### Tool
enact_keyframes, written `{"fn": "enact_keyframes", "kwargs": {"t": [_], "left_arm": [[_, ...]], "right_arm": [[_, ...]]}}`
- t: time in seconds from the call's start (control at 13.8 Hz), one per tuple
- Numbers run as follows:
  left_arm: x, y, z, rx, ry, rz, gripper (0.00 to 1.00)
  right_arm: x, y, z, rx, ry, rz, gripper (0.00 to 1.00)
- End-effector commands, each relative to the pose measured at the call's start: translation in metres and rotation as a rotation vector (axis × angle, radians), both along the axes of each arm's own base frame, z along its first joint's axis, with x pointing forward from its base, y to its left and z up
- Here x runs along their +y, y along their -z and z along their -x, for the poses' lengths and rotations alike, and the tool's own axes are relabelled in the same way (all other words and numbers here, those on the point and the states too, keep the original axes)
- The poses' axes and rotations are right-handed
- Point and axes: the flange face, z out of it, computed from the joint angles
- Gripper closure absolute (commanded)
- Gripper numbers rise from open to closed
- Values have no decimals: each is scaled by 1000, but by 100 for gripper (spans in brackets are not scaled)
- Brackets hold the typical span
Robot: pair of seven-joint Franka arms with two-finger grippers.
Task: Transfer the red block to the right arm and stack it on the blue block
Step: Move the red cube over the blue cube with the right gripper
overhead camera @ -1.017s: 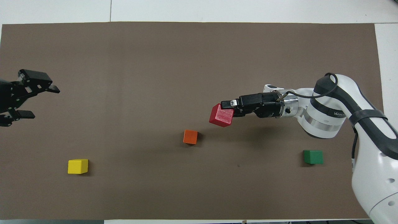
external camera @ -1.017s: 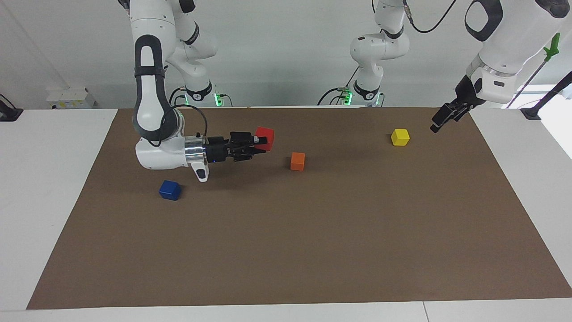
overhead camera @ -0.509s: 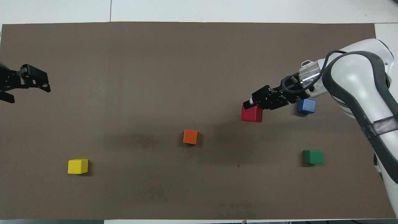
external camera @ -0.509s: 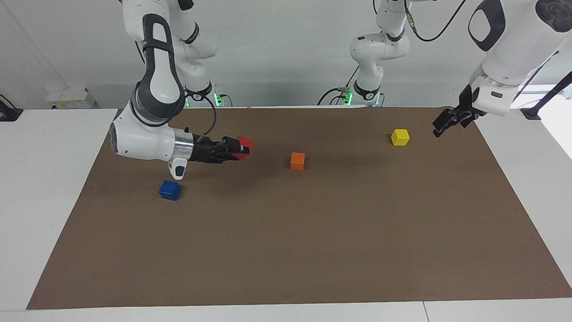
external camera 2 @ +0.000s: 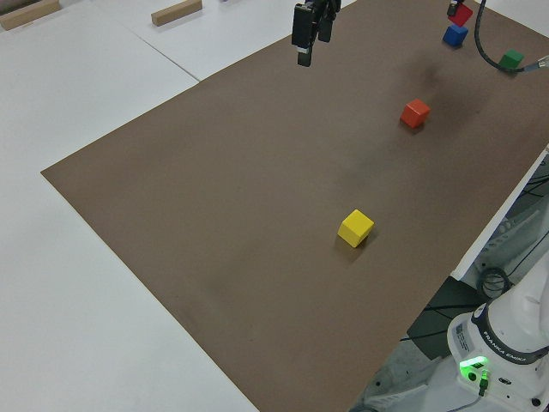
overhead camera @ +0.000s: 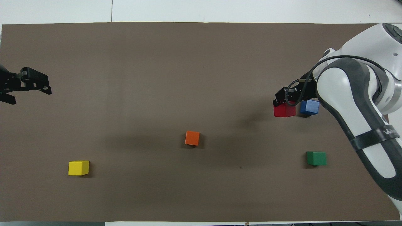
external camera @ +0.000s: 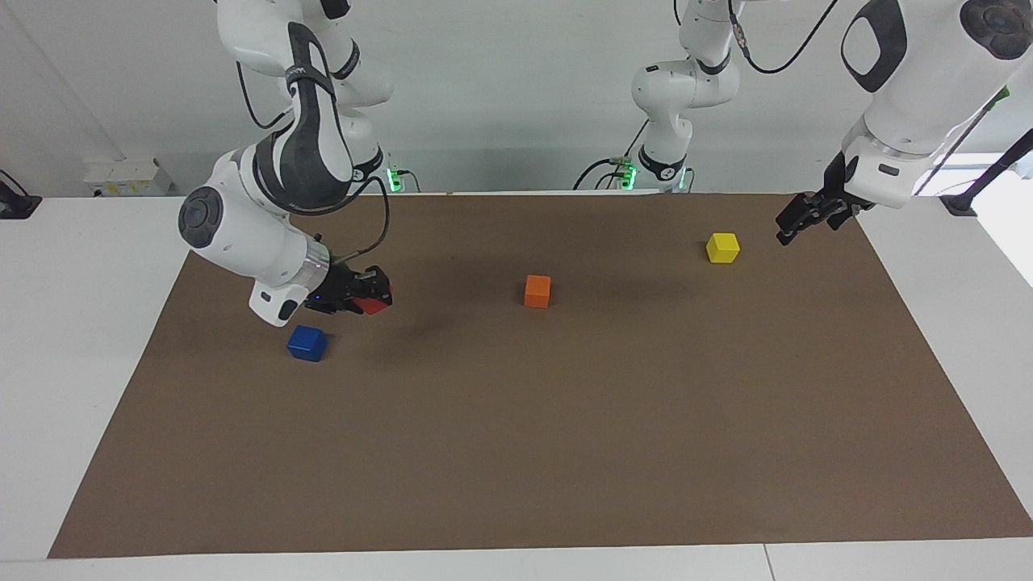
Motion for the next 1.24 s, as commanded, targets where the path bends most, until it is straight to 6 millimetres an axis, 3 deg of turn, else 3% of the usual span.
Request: {"fn": "enact_keyframes", "kwargs": {"t": [0.0, 0.22, 0.44, 0.58, 0.8, 1.16], "left_arm": [[5, 10, 9, -5, 37, 38, 0], [20, 22, 11, -10, 18, 35, 0], [14, 17, 26, 17, 21, 32, 0], [15, 23, 38, 35, 30, 31, 0], [11, 21, 34, 6, 37, 30, 0], [11, 18, 35, 3, 35, 30, 0]], "right_arm": [[-7, -3, -9, -55, -28, 105, 100], [-24, 1, -14, -97, -31, 166, 100], [-44, 7, -12, -88, -52, 244, 100], [-59, 22, -7, -57, -50, 276, 100], [-91, 50, -10, 2, 37, 302, 100], [-94, 47, -18, 14, 206, 343, 100]]}}
